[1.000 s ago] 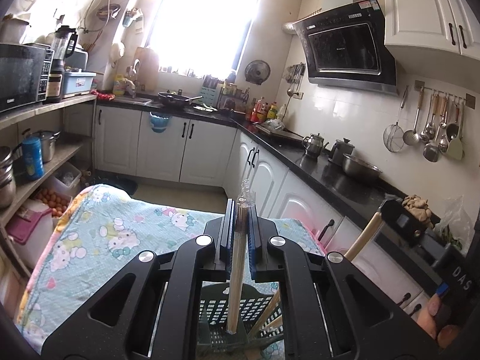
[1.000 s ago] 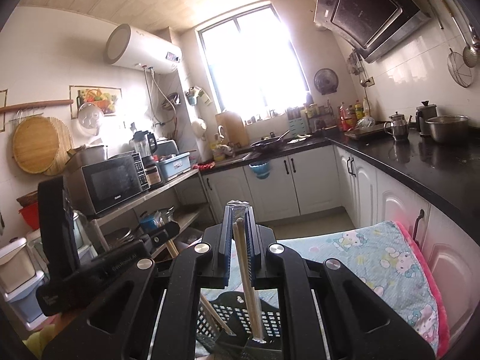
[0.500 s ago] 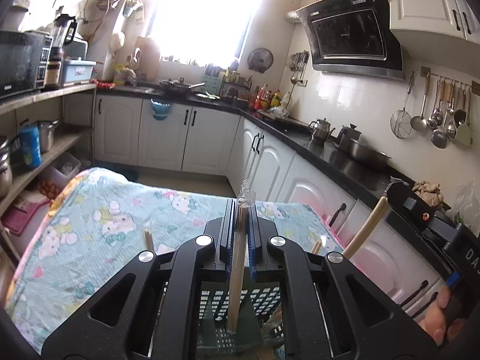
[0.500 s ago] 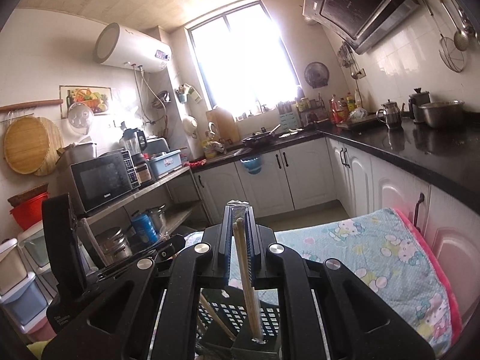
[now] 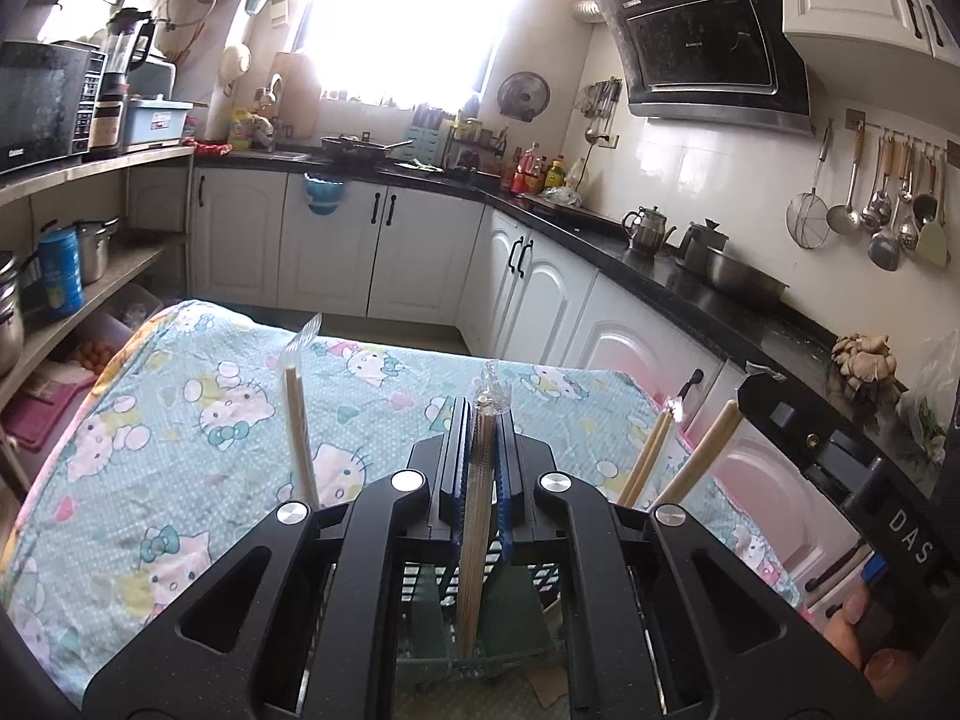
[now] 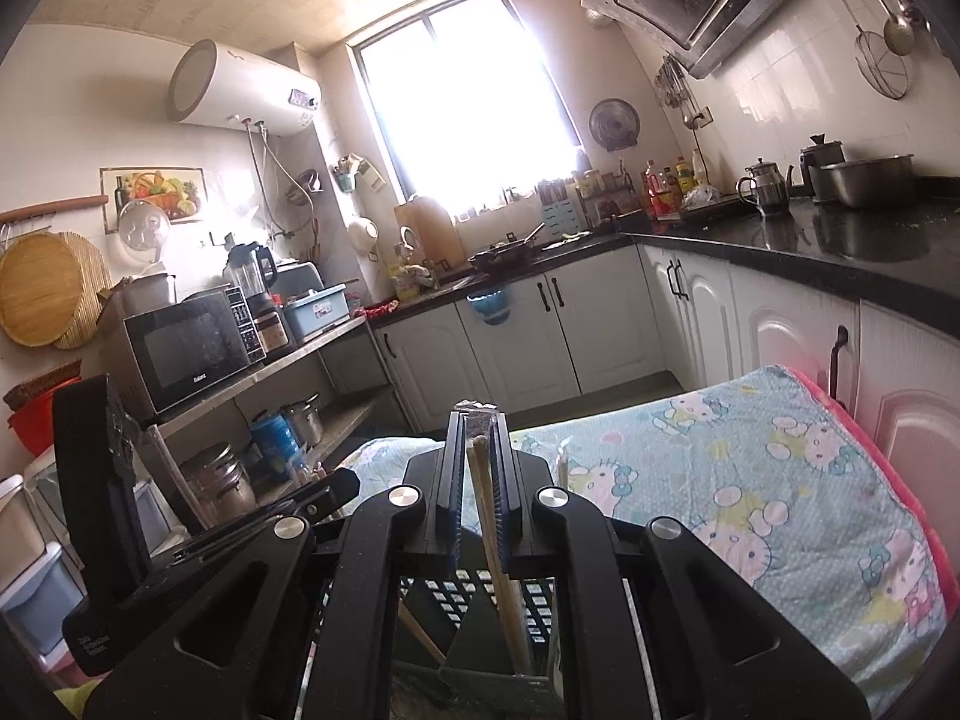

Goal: Organize utensils
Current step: 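Lift the chopsticks upright and lower both tools into the green basket, then open the left tool to release its chopstick while the right tool releases its own, then move both open tools back down toward the chopsticks on the cloth, then close the left tool on a wooden chopstick while the right tool grasps another, then lift the held chopsticks upright and carry both tools over the green basket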

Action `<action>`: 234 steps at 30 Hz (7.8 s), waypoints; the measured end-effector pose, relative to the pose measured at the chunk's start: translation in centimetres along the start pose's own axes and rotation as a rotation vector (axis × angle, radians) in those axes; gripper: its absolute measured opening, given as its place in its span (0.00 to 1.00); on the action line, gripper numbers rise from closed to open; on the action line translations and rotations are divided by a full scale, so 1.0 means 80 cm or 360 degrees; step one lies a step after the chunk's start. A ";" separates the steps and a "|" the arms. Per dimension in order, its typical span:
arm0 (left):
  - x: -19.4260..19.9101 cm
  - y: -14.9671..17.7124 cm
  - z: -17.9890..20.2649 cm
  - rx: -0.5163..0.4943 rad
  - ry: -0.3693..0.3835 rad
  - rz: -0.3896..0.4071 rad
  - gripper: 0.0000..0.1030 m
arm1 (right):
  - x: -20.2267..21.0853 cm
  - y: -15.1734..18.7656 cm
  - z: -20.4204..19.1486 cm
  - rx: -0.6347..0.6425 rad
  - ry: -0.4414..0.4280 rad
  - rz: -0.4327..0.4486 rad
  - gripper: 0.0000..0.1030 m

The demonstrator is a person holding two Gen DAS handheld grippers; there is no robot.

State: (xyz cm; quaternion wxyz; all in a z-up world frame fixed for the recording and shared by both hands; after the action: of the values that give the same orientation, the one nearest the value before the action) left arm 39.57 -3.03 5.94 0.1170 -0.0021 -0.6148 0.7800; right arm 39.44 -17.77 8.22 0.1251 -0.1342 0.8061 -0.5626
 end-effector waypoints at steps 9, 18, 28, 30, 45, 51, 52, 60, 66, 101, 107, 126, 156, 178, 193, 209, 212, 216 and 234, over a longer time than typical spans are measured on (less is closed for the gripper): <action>0.012 0.013 -0.015 0.0039 -0.0077 -0.0016 0.06 | 0.016 0.018 0.015 -0.0042 0.0022 -0.0005 0.09; 0.024 0.018 -0.025 0.0081 -0.0103 -0.0039 0.19 | 0.033 0.028 0.032 -0.0082 0.0052 -0.0058 0.10; 0.036 0.026 -0.027 0.0100 -0.0101 -0.0086 0.34 | 0.045 0.037 0.038 -0.0095 0.0064 -0.0138 0.20; 0.040 0.030 -0.028 0.0110 -0.0106 -0.0103 0.38 | 0.046 0.038 0.037 -0.0092 0.0061 -0.0157 0.24; 0.071 0.056 -0.029 0.0148 -0.0072 -0.0217 0.72 | 0.063 0.053 0.039 -0.0095 0.0105 -0.0287 0.41; 0.088 0.062 -0.034 0.0178 -0.0080 -0.0226 0.87 | 0.079 0.054 0.036 -0.0075 0.0093 -0.0312 0.47; 0.091 0.063 -0.035 0.0186 -0.0082 -0.0226 0.88 | 0.081 0.055 0.036 -0.0071 0.0092 -0.0316 0.48; 0.113 0.062 -0.038 0.0216 -0.0093 -0.0211 0.89 | 0.102 0.056 0.030 -0.0056 0.0087 -0.0338 0.50; 0.131 0.065 -0.040 0.0217 -0.0096 -0.0203 0.89 | 0.116 0.057 0.022 -0.0041 0.0067 -0.0357 0.51; 0.214 0.110 -0.078 0.0238 -0.0208 -0.0251 0.89 | 0.178 0.118 -0.016 0.0033 -0.0007 -0.0548 0.55; 0.224 0.132 -0.083 0.0238 -0.0228 -0.0312 0.89 | 0.183 0.132 -0.022 0.0053 -0.0031 -0.0583 0.56; 0.247 0.198 -0.115 0.0351 -0.0294 -0.0484 0.80 | 0.189 0.163 -0.025 0.0036 -0.0077 -0.0684 0.56; 0.213 0.228 -0.173 0.0441 -0.0538 -0.0630 0.24 | 0.144 0.210 0.099 -0.0220 0.0297 -0.1004 0.50; 0.204 0.225 -0.186 0.0447 -0.0547 -0.0622 0.13 | 0.101 0.221 0.163 -0.0465 0.0429 -0.0998 0.13; 0.206 0.211 -0.168 0.0492 -0.0404 -0.0583 0.05 | 0.126 0.185 0.155 -0.0573 0.0315 -0.0883 0.09; 0.210 0.127 -0.133 0.0430 -0.0275 -0.0372 0.01 | 0.132 0.085 0.068 -0.0365 0.0008 -0.0633 0.07; 0.207 0.110 -0.125 0.0414 -0.0252 -0.0337 0.01 | 0.133 0.073 0.050 -0.0321 -0.0047 -0.0608 0.06; 0.203 0.084 -0.110 0.0379 -0.0212 -0.0273 0.01 | 0.135 0.062 0.025 -0.0262 -0.0103 -0.0583 0.06; 0.183 0.003 -0.061 0.0272 -0.0075 -0.0092 0.01 | 0.142 0.027 -0.060 0.0011 -0.0287 -0.0483 0.05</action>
State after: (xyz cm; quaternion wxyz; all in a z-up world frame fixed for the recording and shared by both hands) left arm 25.99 4.27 6.58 0.1246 0.0440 -0.5484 0.8257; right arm 27.00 -16.93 7.25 0.1110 -0.3039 0.7601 -0.5634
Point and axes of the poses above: each gripper's, at about its wrist camera, not at the fingertips, and x roughly against the way its jaws point, z to its right, y to its underside, the point moved 8 cm from there along -x, roughly the way its jaws point, and after that the axes turned 15 degrees about z, right-handed, at the moved point
